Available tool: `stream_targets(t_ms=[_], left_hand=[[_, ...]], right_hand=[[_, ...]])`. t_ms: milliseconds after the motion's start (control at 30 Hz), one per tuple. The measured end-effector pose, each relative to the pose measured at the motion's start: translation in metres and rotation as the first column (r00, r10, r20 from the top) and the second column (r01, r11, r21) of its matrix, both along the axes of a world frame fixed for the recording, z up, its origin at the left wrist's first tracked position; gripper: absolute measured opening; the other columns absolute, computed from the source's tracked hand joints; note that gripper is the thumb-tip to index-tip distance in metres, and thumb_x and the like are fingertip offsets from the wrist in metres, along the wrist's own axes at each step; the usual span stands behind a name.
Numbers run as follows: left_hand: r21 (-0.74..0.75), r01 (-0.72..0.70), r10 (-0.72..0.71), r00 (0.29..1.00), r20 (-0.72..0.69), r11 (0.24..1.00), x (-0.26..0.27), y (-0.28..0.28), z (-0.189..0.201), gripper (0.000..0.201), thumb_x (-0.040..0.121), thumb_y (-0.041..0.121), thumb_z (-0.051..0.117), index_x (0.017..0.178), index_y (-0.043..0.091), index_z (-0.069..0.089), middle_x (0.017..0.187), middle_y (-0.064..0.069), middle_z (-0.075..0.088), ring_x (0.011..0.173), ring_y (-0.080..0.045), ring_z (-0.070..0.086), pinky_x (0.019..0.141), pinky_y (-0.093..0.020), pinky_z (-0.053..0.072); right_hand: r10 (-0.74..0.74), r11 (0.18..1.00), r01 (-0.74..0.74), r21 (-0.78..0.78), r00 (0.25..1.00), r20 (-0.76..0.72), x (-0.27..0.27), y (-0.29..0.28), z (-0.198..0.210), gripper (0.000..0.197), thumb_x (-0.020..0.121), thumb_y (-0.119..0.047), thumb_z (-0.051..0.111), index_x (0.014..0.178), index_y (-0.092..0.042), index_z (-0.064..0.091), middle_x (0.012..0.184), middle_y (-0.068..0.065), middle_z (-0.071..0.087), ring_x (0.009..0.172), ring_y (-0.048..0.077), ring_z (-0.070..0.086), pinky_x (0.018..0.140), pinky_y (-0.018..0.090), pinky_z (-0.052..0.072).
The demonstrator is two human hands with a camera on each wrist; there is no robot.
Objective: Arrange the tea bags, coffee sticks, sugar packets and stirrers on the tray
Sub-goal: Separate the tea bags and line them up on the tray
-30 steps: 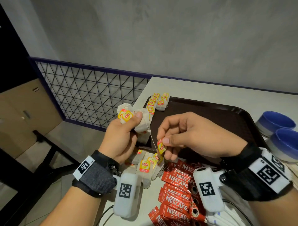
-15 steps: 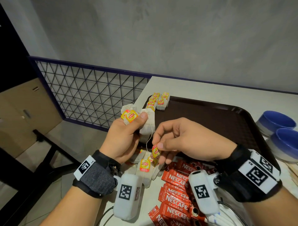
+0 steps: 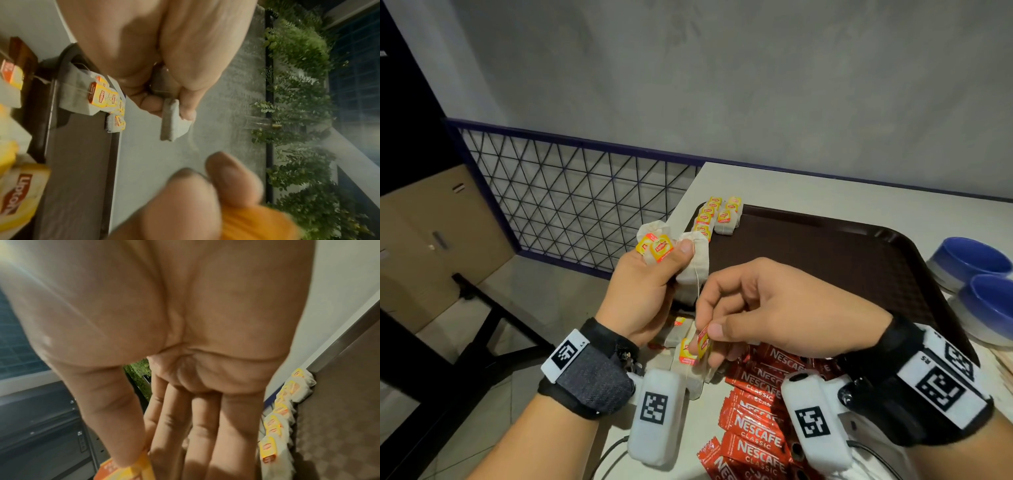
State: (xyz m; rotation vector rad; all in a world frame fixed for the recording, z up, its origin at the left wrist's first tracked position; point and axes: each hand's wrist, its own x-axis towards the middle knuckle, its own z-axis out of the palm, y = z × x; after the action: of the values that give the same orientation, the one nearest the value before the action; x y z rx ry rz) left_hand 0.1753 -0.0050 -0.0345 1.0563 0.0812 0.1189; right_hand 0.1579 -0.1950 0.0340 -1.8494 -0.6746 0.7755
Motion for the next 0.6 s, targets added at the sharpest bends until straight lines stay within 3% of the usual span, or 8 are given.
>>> stream_targets(t_ms=[100, 233, 333, 500, 600], left_hand=[[-0.008, 0.007, -0.007, 1.000, -0.008, 1.000, -0.001, 0.000, 0.002, 0.053, 0.086, 0.019, 0.074, 0.122, -0.017, 0.061, 0.128, -0.037, 0.061, 0.127, -0.045, 0.059, 0.113, -0.052, 0.044], [-0.035, 0.002, -0.003, 1.000, -0.007, 0.999, 0.001, 0.000, -0.002, 0.048, 0.086, 0.016, 0.071, 0.120, -0.017, 0.062, 0.124, -0.029, 0.066, 0.116, -0.034, 0.065, 0.113, -0.049, 0.045], [-0.067, 0.028, -0.028, 1.000, -0.001, 0.997, 0.000, 0.000, 0.000, 0.041, 0.087, 0.014, 0.068, 0.119, -0.012, 0.065, 0.122, -0.024, 0.070, 0.119, -0.032, 0.067, 0.110, -0.044, 0.049], [-0.088, 0.048, -0.048, 0.999, -0.002, 0.995, -0.002, 0.000, 0.005, 0.040, 0.084, 0.017, 0.069, 0.114, -0.010, 0.067, 0.120, -0.025, 0.071, 0.111, -0.028, 0.071, 0.103, -0.038, 0.054], [-0.095, 0.067, -0.068, 0.998, -0.003, 0.993, -0.003, 0.000, 0.005, 0.043, 0.084, 0.017, 0.069, 0.118, -0.010, 0.065, 0.125, -0.026, 0.068, 0.112, -0.029, 0.069, 0.106, -0.042, 0.052]], right_hand=[[0.028, 0.999, -0.028, 0.032, 1.000, -0.005, -0.003, 0.001, 0.002, 0.008, 0.100, 0.000, 0.064, 0.106, -0.001, 0.068, 0.095, 0.030, 0.072, 0.090, 0.033, 0.076, 0.082, 0.034, 0.058], [0.023, 1.000, -0.023, 0.009, 1.000, 0.001, -0.002, 0.003, -0.002, 0.009, 0.100, 0.001, 0.063, 0.107, 0.002, 0.068, 0.096, 0.031, 0.072, 0.088, 0.030, 0.076, 0.081, 0.033, 0.060], [0.014, 1.000, -0.014, -0.017, 1.000, -0.007, 0.001, 0.004, -0.008, 0.009, 0.100, 0.001, 0.062, 0.108, 0.003, 0.067, 0.097, 0.031, 0.072, 0.086, 0.028, 0.076, 0.083, 0.038, 0.061], [-0.021, 0.996, 0.021, -0.085, 1.000, -0.003, 0.008, 0.005, -0.017, 0.009, 0.100, -0.004, 0.063, 0.108, -0.001, 0.067, 0.094, 0.026, 0.075, 0.093, 0.038, 0.076, 0.090, 0.053, 0.059], [-0.051, 0.995, 0.049, -0.087, 0.998, -0.021, 0.011, 0.003, -0.020, 0.010, 0.100, -0.003, 0.062, 0.109, 0.000, 0.066, 0.089, 0.021, 0.073, 0.095, 0.040, 0.075, 0.087, 0.049, 0.059]])
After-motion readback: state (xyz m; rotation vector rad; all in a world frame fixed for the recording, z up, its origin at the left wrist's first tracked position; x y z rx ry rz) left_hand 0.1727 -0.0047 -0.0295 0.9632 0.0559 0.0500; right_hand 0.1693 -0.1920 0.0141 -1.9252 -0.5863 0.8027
